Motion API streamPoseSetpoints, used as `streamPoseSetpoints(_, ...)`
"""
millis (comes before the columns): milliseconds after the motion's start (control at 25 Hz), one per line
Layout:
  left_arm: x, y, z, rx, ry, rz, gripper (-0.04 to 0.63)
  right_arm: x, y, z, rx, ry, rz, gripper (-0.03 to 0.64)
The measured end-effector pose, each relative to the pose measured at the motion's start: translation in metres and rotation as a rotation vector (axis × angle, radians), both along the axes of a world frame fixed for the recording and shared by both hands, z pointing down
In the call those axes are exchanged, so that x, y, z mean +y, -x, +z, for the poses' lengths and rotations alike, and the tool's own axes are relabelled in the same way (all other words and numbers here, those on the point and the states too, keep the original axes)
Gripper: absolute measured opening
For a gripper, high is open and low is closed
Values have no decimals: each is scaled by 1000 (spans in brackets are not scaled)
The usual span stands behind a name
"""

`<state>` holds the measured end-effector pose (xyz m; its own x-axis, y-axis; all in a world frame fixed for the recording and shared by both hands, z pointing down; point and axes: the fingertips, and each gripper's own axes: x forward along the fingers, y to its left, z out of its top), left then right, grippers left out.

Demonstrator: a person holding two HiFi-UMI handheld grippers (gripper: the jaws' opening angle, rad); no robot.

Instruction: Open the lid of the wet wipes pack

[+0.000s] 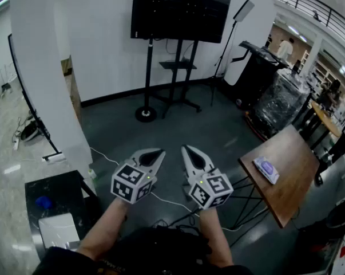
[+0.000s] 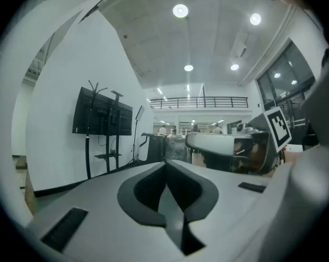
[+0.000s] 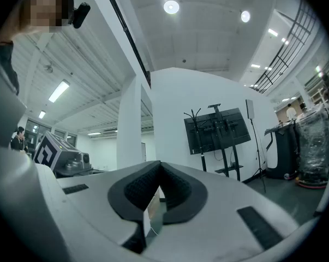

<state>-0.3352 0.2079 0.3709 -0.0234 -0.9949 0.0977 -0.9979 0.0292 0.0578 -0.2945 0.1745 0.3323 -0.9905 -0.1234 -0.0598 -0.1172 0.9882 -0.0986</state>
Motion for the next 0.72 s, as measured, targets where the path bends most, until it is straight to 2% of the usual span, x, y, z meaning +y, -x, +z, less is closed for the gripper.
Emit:
streamPoseSetpoints(520, -2, -11, 2, -5, 2, 35, -3, 1, -10, 1, 2, -11, 40, 11)
streamPoseSetpoints(720, -5, -21, 5, -6, 10, 75, -3, -3, -21, 5, 10, -16, 81, 11)
